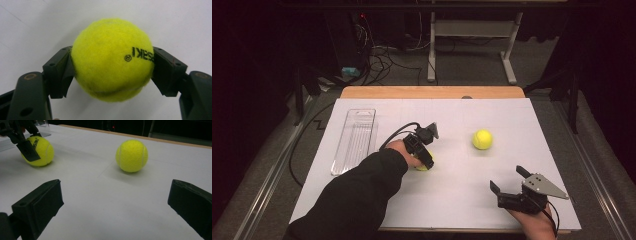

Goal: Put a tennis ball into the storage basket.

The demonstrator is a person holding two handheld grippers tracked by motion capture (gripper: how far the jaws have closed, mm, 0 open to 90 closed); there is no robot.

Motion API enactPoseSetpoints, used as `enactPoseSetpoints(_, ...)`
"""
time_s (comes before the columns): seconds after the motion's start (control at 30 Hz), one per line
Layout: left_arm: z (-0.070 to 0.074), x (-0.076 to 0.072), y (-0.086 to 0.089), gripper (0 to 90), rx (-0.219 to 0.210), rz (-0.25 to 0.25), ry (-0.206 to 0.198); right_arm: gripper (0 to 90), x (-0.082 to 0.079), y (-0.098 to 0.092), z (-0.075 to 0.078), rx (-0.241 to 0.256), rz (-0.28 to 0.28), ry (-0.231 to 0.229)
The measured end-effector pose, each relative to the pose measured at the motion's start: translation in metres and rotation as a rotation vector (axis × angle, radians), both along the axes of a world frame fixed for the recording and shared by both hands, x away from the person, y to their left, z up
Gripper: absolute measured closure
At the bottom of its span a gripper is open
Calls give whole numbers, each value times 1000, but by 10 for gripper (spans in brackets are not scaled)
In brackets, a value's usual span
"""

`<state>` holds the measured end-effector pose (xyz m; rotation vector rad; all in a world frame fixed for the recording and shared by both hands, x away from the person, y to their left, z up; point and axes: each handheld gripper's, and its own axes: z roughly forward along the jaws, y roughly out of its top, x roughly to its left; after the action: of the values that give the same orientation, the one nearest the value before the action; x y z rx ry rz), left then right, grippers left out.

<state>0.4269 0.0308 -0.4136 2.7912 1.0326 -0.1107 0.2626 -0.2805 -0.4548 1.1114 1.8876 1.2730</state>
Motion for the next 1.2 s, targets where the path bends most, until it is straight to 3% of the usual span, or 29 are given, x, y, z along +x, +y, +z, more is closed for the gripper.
enactPoseSetpoints(0.47, 16, -10, 9, 267, -4, -7, -6, 0, -1, 0, 0, 2, -4, 2)
enactPoseSetpoints(0.67, 29, -16, 19, 267, -15, -1, -9, 0, 0, 0, 0, 0, -3, 2)
enactPoseSetpoints(1.03, 49, -30, 42, 267, 5, -5, -16, 0, 0, 0, 0, 0, -6, 1)
enactPoseSetpoints(1.2, 55, -35, 52, 267, 3, 12, -35, 0, 0, 0, 0, 1, -7, 3)
